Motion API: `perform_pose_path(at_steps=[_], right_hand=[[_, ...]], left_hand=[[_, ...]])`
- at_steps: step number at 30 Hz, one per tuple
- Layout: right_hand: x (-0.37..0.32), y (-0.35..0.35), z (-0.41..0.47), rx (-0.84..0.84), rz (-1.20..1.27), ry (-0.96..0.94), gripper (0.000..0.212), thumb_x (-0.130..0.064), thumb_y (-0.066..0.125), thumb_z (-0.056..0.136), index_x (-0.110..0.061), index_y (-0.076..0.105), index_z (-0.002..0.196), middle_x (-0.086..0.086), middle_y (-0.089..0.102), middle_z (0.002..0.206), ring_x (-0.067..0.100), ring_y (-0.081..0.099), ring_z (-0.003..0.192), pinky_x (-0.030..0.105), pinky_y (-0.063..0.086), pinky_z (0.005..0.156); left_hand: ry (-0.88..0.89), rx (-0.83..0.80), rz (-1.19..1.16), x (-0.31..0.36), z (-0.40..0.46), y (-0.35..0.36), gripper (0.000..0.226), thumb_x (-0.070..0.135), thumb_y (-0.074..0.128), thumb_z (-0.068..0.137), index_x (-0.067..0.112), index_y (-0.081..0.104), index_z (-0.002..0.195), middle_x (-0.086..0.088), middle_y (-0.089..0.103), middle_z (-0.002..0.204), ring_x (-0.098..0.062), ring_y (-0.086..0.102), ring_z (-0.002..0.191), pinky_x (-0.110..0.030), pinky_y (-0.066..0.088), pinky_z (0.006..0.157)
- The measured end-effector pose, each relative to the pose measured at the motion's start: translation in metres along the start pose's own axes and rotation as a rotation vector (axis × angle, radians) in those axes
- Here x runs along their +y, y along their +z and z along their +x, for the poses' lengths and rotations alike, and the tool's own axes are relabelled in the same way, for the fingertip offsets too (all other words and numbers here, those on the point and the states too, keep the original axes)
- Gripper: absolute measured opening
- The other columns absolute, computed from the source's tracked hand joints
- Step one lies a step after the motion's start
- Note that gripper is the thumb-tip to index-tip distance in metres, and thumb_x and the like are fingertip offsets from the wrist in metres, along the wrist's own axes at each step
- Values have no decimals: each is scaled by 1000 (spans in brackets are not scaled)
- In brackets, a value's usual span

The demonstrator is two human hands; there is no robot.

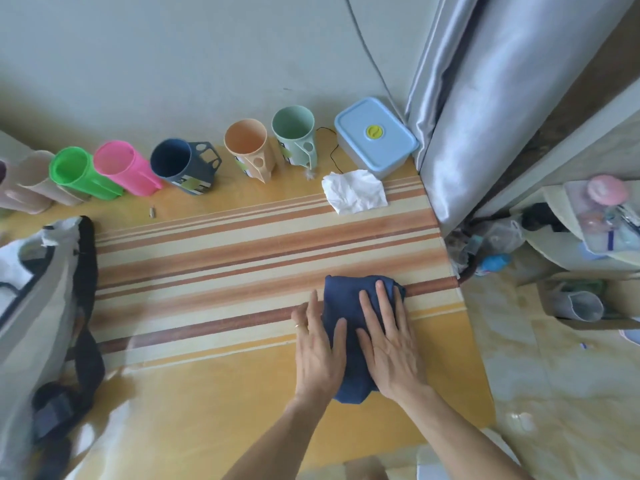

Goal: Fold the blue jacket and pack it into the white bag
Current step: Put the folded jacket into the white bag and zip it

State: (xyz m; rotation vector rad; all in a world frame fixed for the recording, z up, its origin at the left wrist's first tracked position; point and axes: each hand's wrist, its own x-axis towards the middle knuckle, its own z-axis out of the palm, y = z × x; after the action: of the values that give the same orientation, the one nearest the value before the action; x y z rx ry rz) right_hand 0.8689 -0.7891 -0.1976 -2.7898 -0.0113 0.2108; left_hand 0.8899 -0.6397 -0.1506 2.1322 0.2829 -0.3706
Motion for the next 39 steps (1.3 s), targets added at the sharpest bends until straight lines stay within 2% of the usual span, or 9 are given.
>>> perform_pose_path(at_steps=[4,8,13,18,24,30,33,37,39], right_hand=[[-1,-17,-1,-120,-10,-122,59,-39,27,106,-6,56,146,13,4,175,42,1,161,61,27,124],[-70,-54,17,38,441,-97,74,-68,17,103,-25,36,160,-15,-2,175,5,1,161,40,24,126],[-250,-96,55,-113,742,-222,74,-54,62,82,-78,25,142,1,6,173,7,-1,161,39,19,128],[-407,-94,81,-272,1037,-310,72,-35,74,87,-52,43,149,-21,50,155,6,52,141,46,46,117],[-545,-45,111,-15,790,-345,53,-16,72,95,-34,58,142,-7,60,139,2,56,124,11,38,108],[-551,19,121,-195,260,-235,55,-14,63,98,-29,51,149,16,44,152,39,60,124,41,54,93],[-540,30,121,-226,128,-197,56,-16,62,99,-28,48,152,15,49,142,40,66,105,40,54,78],[-545,34,120,-207,166,-165,54,-16,64,99,-27,51,150,15,52,137,40,65,107,39,53,80],[-555,36,117,-223,225,-131,54,-17,64,99,-29,51,150,15,50,141,40,61,118,39,52,87]], left_hand=[[-512,-240,-460,37,-2,-18,42,39,71,85,21,57,120,3,73,105,-14,69,95,-32,57,81],[-419,-231,-837,36,-13,-96,37,26,76,85,24,61,118,-4,76,116,-24,71,110,-44,56,101],[-306,-65,-1067,5,-31,-268,46,15,72,92,18,55,134,-10,72,128,-25,69,117,-41,56,101],[-229,209,-881,-28,-34,-420,39,24,76,90,15,57,123,-13,74,119,-27,72,110,-48,58,98],[-230,540,-282,-135,8,-525,36,36,46,106,9,60,87,-4,62,84,-25,62,86,-37,46,73],[-364,118,699,-234,30,-489,41,23,68,84,17,48,119,-10,49,118,-33,56,107,-39,49,71],[-265,142,727,-245,28,-488,39,-3,53,85,15,44,119,-10,52,111,-32,59,94,-37,39,61],[-169,301,516,-246,14,-512,12,5,53,88,14,53,96,-4,56,90,-29,59,71,-36,39,57],[-169,393,424,-239,4,-520,31,11,43,83,13,66,105,-6,62,103,-28,64,82,-35,48,68]])
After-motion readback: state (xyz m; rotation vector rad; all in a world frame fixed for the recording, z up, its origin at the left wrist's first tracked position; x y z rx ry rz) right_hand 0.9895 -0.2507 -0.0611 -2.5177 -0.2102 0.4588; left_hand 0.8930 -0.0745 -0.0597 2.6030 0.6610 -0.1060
